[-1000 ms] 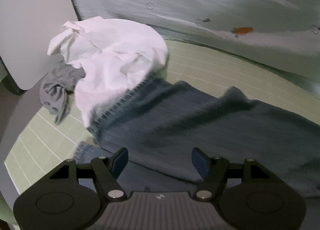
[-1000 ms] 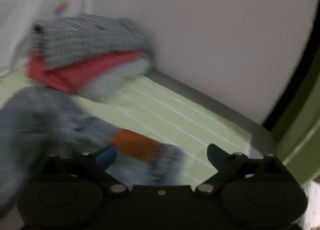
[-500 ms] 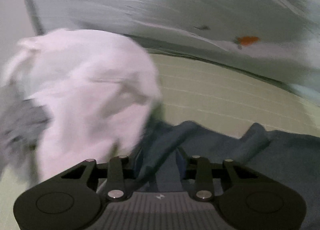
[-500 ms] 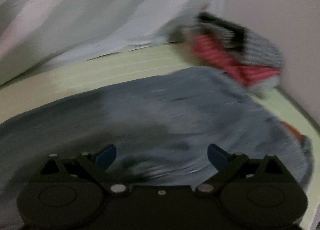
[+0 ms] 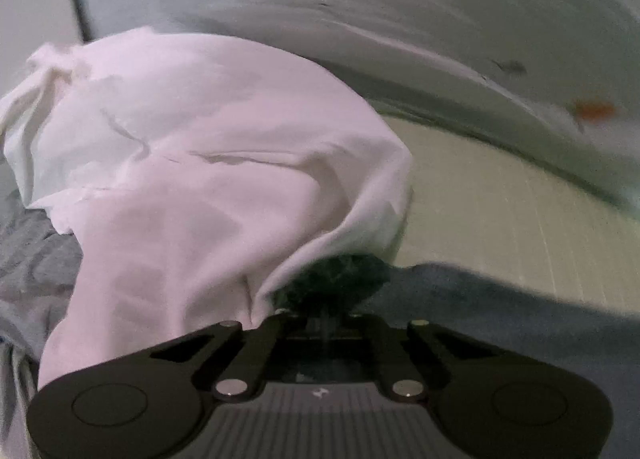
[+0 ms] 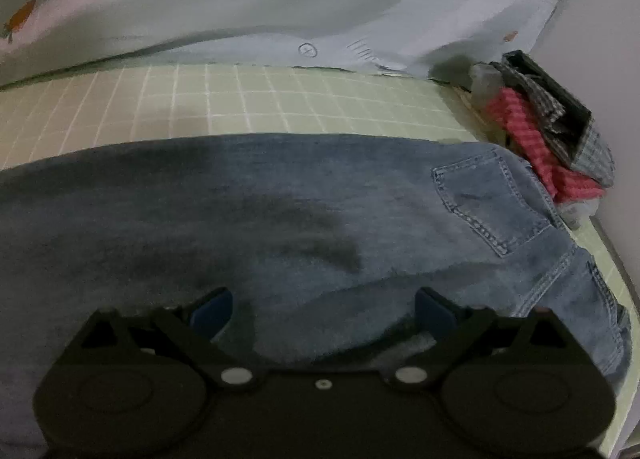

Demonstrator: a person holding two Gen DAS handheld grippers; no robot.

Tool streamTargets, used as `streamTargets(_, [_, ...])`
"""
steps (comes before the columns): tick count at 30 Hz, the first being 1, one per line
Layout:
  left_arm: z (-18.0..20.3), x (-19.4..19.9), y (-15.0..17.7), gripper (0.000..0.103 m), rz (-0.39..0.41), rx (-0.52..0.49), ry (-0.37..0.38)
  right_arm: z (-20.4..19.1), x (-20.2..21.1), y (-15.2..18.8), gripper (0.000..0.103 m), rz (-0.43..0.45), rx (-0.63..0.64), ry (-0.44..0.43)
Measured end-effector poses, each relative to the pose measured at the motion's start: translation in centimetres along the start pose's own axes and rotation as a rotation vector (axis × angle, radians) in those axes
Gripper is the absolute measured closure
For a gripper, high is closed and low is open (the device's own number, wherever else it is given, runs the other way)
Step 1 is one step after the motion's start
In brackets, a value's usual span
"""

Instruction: Fold clothes

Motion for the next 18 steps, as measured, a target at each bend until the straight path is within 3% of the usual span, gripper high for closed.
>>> streamTargets(2, [-1.7, -0.8, -1.0, 0.098, 0.005, 0.080, 0.026, -0.6, 0.1, -0.4, 0.004, 0.002, 0.010, -0.005])
streamTargets(6, [-1.5, -1.1, -1.8, 0.099, -0.001, 0.057, 0.016, -1.9, 0.9, -0.8, 0.004, 0.025, 0.048, -0.023])
streamTargets(9, [-2.3, 0.3, -1.0, 0.099, -0.018, 0.132, 0.049, -2.4, 1.0, -1.0, 0.004, 0.033, 0.050, -0.041])
streamTargets(11, [-3.0, 1.8, -0.3, 0.089, -0.029, 0.211, 0.083, -2.6, 1.2, -1.0, 0.004, 0.037, 0.049, -0.058])
streamTargets(13, [-3.1, 3.7, 0.6, 0.082, -0.024, 0.216, 0.095, -2.8, 1.5, -0.9, 0.004, 0.043, 0.060, -0.068])
streamTargets(16, [-2.7, 6.0, 2.3, 0.075, -0.025, 0.141, 0.067, -3.0, 1.4, -0.3, 0.004, 0.028, 0.051, -0.096])
streamTargets(18, [-2.5, 6.8, 3.5, 0.075, -0.036, 0.098, 0.053, -3.1, 1.1, 0.2, 0.004, 0.006, 0.031, -0.118])
Point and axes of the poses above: each gripper's, at about its wrist camera, not at the fingertips, and x roughly against the way its jaws point, z to its right, y to its underside, the point moved 4 cm from there along -x, roughly the way its jaws point
